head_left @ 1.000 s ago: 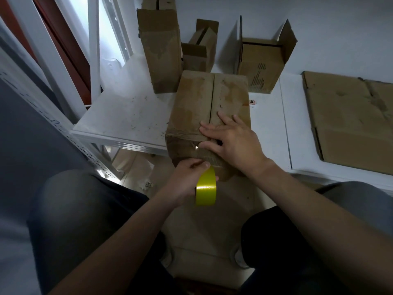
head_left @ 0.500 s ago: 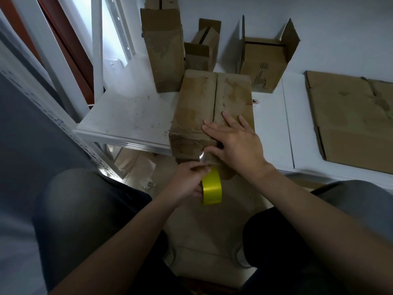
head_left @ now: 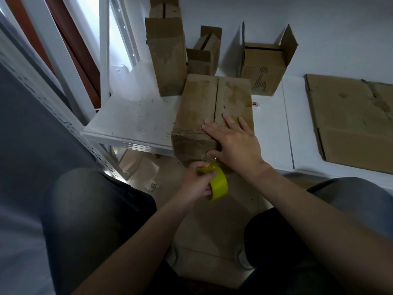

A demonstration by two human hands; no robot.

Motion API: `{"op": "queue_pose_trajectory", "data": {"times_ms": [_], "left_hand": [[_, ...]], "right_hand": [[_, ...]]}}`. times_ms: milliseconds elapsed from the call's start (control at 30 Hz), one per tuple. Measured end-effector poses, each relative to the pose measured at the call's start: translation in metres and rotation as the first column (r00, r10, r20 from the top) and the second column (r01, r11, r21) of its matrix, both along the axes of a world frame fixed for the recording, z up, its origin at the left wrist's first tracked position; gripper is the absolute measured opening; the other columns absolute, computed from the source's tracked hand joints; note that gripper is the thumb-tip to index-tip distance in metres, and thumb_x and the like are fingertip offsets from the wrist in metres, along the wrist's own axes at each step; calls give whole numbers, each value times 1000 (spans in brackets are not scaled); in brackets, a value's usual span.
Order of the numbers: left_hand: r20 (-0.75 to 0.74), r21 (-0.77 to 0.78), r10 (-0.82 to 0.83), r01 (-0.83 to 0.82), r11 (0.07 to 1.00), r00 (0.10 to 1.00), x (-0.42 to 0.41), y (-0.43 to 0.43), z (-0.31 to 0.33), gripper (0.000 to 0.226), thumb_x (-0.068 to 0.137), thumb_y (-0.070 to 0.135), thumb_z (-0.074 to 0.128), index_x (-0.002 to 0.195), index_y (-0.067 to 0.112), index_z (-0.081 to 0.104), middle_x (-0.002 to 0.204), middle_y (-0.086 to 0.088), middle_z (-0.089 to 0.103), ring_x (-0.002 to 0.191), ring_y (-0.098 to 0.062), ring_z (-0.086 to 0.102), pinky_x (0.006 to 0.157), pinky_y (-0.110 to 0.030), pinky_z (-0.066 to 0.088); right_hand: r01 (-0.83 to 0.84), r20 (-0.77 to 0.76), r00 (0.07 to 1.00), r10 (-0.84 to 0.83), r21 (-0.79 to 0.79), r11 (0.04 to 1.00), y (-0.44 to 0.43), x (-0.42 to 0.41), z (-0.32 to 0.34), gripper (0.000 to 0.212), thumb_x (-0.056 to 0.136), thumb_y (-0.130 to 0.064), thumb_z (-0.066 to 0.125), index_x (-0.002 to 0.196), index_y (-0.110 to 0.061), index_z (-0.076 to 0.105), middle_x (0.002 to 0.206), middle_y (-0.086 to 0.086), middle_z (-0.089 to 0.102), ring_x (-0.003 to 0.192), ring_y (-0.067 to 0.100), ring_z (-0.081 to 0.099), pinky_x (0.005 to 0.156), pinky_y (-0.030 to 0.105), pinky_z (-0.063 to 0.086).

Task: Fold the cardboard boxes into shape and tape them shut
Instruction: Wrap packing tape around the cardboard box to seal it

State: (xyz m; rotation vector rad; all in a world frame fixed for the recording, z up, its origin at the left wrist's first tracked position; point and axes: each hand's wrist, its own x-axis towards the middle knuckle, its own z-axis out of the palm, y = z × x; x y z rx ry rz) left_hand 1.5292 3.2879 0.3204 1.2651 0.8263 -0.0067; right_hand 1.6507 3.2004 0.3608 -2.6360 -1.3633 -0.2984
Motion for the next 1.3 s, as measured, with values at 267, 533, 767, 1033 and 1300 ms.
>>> {"op": "queue_pose_trajectory", "data": {"times_ms": [267, 533, 767, 1033, 1300], "left_hand": [[-23, 381, -43, 48, 923, 999, -8, 11, 1, 24, 88, 25, 68, 110, 31, 69, 102, 14, 60, 90, -3, 57, 73, -26, 44], [-24, 297, -73, 77, 952, 997, -9, 15, 18, 30, 64, 53, 72, 86, 35, 80, 100, 3, 76, 101, -22, 68, 88, -46, 58], [-72, 277, -104, 120, 953, 992, 2, 21, 14, 9, 89, 32, 74, 95, 26, 77, 100, -4, 73, 92, -21, 69, 70, -36, 60], [-83, 195, -121, 135, 972, 989, 2, 23, 3, 16, 86, 35, 77, 102, 30, 77, 100, -1, 75, 90, -25, 74, 63, -38, 61], [-150, 315, -60, 105, 943, 987, 7, 28, -12, 21, 62, 54, 67, 78, 42, 73, 78, 9, 72, 68, -13, 73, 51, -30, 58]], "right_hand": [[-14, -24, 1000, 15, 9, 1000, -1, 5, 0, 82, 82, -55, 74, 153, -41, 36, 158, -20, 37, 153, 24, 24, 122, 53, 21], [18, -219, 975, 21, 172, 985, -6, 7, 28, 58, 93, -64, 54, 146, -42, 46, 143, -7, 58, 137, 27, 47, 111, 49, 40], [348, -370, 909, -194, 414, 841, -45, 88, 33, 37, 105, -29, 41, 136, -22, 60, 127, 8, 68, 120, 29, 59, 96, 41, 48], [320, -463, 833, -302, -42, 947, -35, 176, -24, 50, 99, -7, 43, 148, -16, 49, 154, 12, 46, 139, 37, 44, 117, 45, 30], [247, -322, 891, -319, -246, 937, -9, 211, -49, 42, 99, -37, 48, 141, -30, 49, 144, 4, 46, 128, 40, 40, 102, 55, 42]]}}
